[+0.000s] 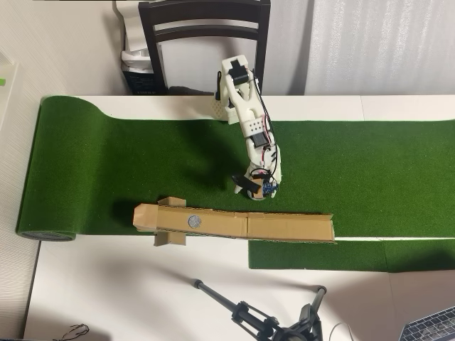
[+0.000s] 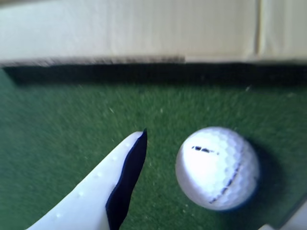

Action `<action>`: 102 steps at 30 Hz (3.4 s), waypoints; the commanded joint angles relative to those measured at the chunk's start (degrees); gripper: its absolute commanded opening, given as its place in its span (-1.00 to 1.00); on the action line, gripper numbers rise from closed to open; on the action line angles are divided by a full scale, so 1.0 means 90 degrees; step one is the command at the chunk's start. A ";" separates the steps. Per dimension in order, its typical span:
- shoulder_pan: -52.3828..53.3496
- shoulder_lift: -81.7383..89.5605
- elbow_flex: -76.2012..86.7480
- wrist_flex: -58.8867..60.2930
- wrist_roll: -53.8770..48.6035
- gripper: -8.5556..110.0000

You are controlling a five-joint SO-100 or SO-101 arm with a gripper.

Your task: Pick up the golf ball and place it on the gray mark at the back.

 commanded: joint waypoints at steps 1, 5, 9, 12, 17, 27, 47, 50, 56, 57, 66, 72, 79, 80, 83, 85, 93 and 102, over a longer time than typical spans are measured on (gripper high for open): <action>-0.0059 -0.0010 -0.0557 -0.0107 0.0078 0.08; -0.0137 -0.0078 -0.0635 -0.0088 0.0078 0.08; -0.0137 -0.0137 -0.0693 -0.0088 0.0078 0.08; -0.0137 -0.0137 -0.0693 -0.0098 0.0068 0.08; -0.0078 -0.0146 -0.0684 -0.0029 0.0059 0.08; -0.0068 -0.0234 -0.0605 0.0010 0.0049 0.08; -0.0039 -0.0801 -0.0850 0.0010 0.0059 -0.06; 0.0068 -0.0801 -0.0850 0.0010 0.0059 -0.07; 0.0078 -0.0801 -0.0850 0.0010 0.0059 -0.10; 0.0088 -0.0801 -0.0850 0.0010 0.0059 -0.12; 0.0215 -0.0801 -0.0859 0.0010 -0.0020 -0.23; 0.0215 -0.0791 -0.0859 0.0010 -0.0029 -0.23; 0.0205 -0.0791 -0.0859 0.0020 -0.0029 -0.23; 0.0205 -0.0791 -0.0840 0.0020 -0.0029 -0.23; 0.0205 -0.0791 -0.0820 0.0020 -0.0029 -0.23; 0.0205 -0.0791 -0.0820 0.0020 -0.0029 -0.23; 0.0205 -0.0791 -0.0850 0.0020 -0.0029 -0.40; 0.0205 -0.0791 -0.0859 0.0020 -0.0029 -0.45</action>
